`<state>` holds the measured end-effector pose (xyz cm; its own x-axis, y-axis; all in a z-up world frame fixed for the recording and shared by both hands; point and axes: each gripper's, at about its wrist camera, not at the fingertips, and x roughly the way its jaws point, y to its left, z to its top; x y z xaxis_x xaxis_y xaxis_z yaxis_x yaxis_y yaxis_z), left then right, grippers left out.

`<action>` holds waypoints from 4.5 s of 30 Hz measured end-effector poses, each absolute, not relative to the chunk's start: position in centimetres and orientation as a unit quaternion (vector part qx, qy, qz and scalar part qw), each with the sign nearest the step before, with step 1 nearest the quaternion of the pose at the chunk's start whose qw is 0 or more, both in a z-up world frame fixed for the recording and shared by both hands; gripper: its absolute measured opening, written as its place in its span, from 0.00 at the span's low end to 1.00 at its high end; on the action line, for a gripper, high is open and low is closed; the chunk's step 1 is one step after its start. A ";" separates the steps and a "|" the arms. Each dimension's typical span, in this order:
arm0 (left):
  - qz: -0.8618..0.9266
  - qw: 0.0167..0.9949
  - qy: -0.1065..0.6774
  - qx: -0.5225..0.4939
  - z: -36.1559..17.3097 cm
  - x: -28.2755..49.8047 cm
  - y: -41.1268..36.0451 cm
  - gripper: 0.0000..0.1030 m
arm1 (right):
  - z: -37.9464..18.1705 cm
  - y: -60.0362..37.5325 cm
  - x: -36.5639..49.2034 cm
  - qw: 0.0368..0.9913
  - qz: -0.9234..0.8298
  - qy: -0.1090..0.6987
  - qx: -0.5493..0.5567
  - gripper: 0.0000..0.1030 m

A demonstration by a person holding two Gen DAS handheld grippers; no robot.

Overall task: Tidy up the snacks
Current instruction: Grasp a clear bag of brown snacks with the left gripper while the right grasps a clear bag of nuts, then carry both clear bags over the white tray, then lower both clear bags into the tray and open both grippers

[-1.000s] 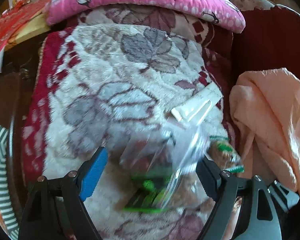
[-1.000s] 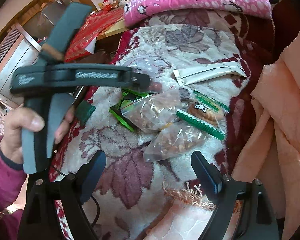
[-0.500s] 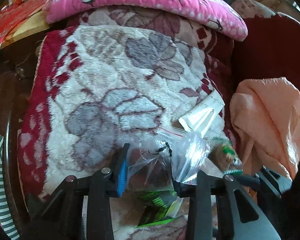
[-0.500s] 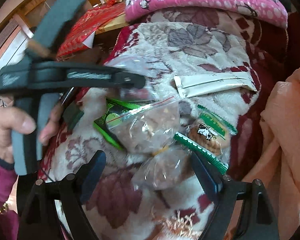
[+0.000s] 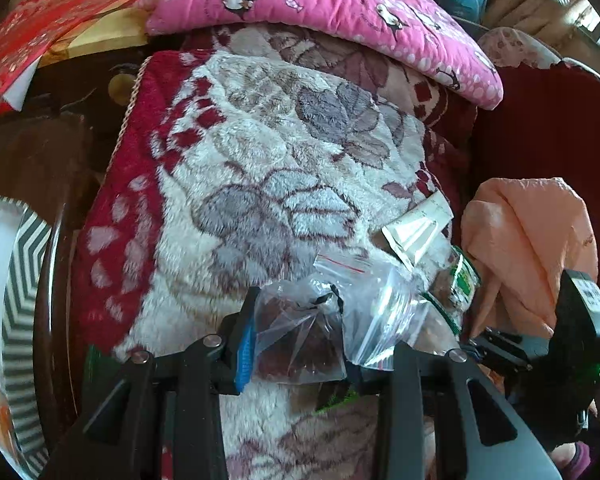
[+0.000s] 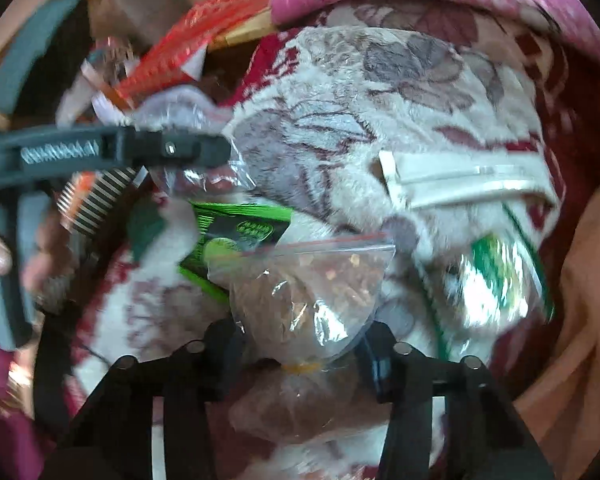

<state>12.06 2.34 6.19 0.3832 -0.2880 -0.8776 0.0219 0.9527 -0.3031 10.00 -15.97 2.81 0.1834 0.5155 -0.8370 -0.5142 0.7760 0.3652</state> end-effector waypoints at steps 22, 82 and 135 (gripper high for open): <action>-0.048 0.846 0.512 -0.139 10.2 2.8 7.3 0.34 | 8.6 -13.5 2.9 0.804 0.339 0.488 0.006 0.49; 0.110 0.860 0.474 -0.153 11.5 -5.6 20.9 0.34 | 10.9 3.4 1.2 0.753 0.442 0.481 -0.085 0.50; 0.209 0.833 0.475 -0.193 9.2 -9.7 29.4 0.34 | 9.9 18.2 1.0 0.700 0.507 0.478 -0.154 0.51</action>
